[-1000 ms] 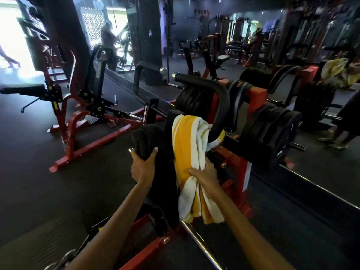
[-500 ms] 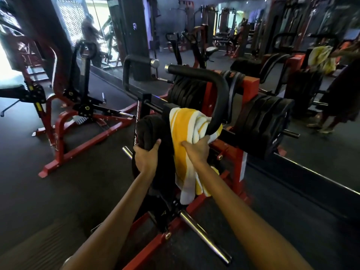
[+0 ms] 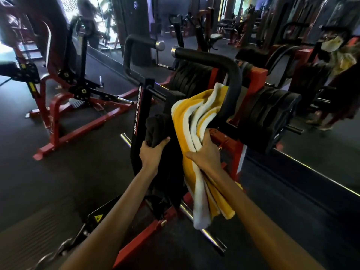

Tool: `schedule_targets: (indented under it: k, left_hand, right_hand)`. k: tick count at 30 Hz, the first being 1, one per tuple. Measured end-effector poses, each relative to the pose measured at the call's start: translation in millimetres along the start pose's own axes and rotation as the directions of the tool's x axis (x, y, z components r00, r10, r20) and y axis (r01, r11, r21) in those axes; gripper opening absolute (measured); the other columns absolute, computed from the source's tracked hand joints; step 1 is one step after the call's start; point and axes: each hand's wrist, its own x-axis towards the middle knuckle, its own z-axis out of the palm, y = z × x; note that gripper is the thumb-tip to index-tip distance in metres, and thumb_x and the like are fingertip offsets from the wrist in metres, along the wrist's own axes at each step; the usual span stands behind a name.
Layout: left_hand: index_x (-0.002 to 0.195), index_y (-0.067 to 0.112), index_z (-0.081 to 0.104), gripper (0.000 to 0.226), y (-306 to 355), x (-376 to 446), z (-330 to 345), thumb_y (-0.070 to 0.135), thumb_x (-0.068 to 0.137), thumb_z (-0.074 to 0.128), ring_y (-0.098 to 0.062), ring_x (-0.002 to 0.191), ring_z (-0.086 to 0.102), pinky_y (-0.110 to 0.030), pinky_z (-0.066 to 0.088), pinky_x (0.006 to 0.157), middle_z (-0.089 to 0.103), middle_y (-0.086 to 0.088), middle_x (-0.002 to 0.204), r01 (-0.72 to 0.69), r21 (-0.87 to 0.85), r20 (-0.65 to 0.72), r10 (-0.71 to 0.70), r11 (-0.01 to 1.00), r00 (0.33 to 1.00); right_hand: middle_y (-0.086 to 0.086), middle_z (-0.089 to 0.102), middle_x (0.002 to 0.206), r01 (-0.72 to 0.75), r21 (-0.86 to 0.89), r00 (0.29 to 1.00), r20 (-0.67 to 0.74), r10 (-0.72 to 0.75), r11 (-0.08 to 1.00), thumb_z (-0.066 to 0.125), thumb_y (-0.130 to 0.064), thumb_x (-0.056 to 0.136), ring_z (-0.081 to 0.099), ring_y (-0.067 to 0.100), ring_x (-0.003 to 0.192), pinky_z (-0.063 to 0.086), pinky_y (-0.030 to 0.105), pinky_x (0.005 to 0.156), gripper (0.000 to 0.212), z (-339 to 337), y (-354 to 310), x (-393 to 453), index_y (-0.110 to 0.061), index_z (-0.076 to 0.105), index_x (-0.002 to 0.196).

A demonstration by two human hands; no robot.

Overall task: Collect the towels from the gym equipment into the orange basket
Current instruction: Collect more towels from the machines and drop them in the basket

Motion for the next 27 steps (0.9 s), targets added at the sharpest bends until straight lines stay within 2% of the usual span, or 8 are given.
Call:
schedule_targets:
  k: [4, 8, 11, 14, 18, 22, 25, 27]
  left_hand:
    - [0.111, 0.016, 0.059, 0.052, -9, -7, -6, 0.038, 0.067, 0.075, -0.026, 0.104, 0.062, -0.042, 0.05, 0.095, 0.065, -0.008, 0.113, 0.009, 0.0, 0.046, -0.009, 1.0, 0.999]
    - [0.114, 0.016, 0.062, 0.059, -22, -7, -24, 0.042, 0.06, 0.066, -0.026, 0.103, 0.063, -0.046, 0.051, 0.094, 0.067, -0.009, 0.111, 0.065, -0.077, 0.054, -0.061, 0.995, 0.997]
    - [0.098, 0.016, 0.061, 0.029, -25, -6, -43, 0.029, 0.073, 0.066, -0.03, 0.101, 0.063, -0.044, 0.052, 0.091, 0.067, -0.009, 0.102, 0.039, -0.057, 0.016, -0.038, 0.998, 0.999]
    - [0.103, 0.017, 0.06, 0.02, -27, -1, -67, 0.016, 0.084, 0.063, -0.029, 0.1, 0.063, -0.044, 0.053, 0.089, 0.067, -0.009, 0.103, 0.011, -0.053, -0.01, -0.012, 0.999, 1.0]
    - [0.102, 0.019, 0.061, 0.018, -30, -1, -95, 0.019, 0.085, 0.065, -0.026, 0.098, 0.064, -0.043, 0.054, 0.086, 0.067, -0.005, 0.098, 0.002, -0.026, 0.019, -0.002, 1.0, 1.0]
    - [0.094, 0.02, 0.058, 0.01, -32, -7, -121, 0.014, 0.087, 0.063, -0.018, 0.088, 0.06, -0.026, 0.052, 0.073, 0.062, 0.0, 0.089, 0.059, -0.12, -0.089, -0.07, 0.991, 0.994]
    - [0.132, 0.006, 0.048, 0.054, -40, -17, -134, 0.022, 0.084, 0.066, -0.031, 0.112, 0.058, -0.046, 0.05, 0.095, 0.06, -0.016, 0.123, 0.109, -0.207, -0.196, -0.151, 0.972, 0.969]
    - [0.132, 0.009, 0.047, 0.049, -42, -22, -143, 0.019, 0.086, 0.062, -0.033, 0.113, 0.058, -0.048, 0.048, 0.098, 0.059, -0.016, 0.125, 0.119, -0.273, -0.27, -0.195, 0.955, 0.943]
  right_hand:
    - [0.006, 0.056, 0.134, 0.125, -0.12, 0.981, 0.162, -0.105, 0.985, 0.076, -0.024, 0.073, 0.058, 0.031, 0.115, 0.045, 0.033, 0.088, 0.106, 14, -7, -6, -0.025, 0.005, 0.152]
    - [-0.011, 0.032, 0.153, 0.192, 0.055, 0.933, 0.301, -0.199, 0.98, 0.072, -0.033, 0.081, 0.042, 0.018, 0.134, 0.035, 0.021, 0.094, 0.092, 32, -16, -5, -0.032, 0.011, 0.15]
    - [-0.006, 0.045, 0.145, 0.203, 0.114, 0.949, 0.221, -0.224, 0.973, 0.062, -0.054, 0.082, 0.048, 0.023, 0.129, 0.042, 0.037, 0.104, 0.076, 56, -20, -7, -0.035, 0.028, 0.147]
    - [0.01, 0.049, 0.134, 0.301, 0.075, 0.951, 0.045, -0.305, 0.951, 0.045, -0.068, 0.075, 0.047, 0.032, 0.122, 0.041, 0.049, 0.101, 0.073, 81, -27, -4, -0.025, 0.053, 0.134]
    - [0.008, 0.038, 0.137, 0.391, 0.263, 0.919, -0.061, -0.389, 0.882, 0.056, -0.058, 0.076, 0.043, 0.028, 0.127, 0.038, 0.041, 0.107, 0.067, 103, -49, 2, -0.014, 0.059, 0.126]
    - [-0.007, 0.039, 0.129, 0.317, 0.426, 0.885, 0.189, -0.426, 0.847, 0.047, -0.052, 0.084, 0.04, 0.007, 0.123, 0.03, 0.023, 0.109, 0.061, 124, -81, -3, -0.013, 0.052, 0.131]
    - [0.002, 0.048, 0.137, 0.186, 0.462, 0.862, 0.346, -0.37, 0.867, 0.04, -0.037, 0.098, 0.043, 0.017, 0.13, 0.031, 0.032, 0.111, 0.041, 143, -92, 0, -0.016, 0.049, 0.133]
    - [0.001, 0.049, 0.137, 0.177, 0.447, 0.83, 0.41, -0.377, 0.877, 0.043, -0.039, 0.097, 0.045, 0.019, 0.128, 0.033, 0.033, 0.11, 0.037, 153, -98, -3, -0.025, 0.048, 0.131]
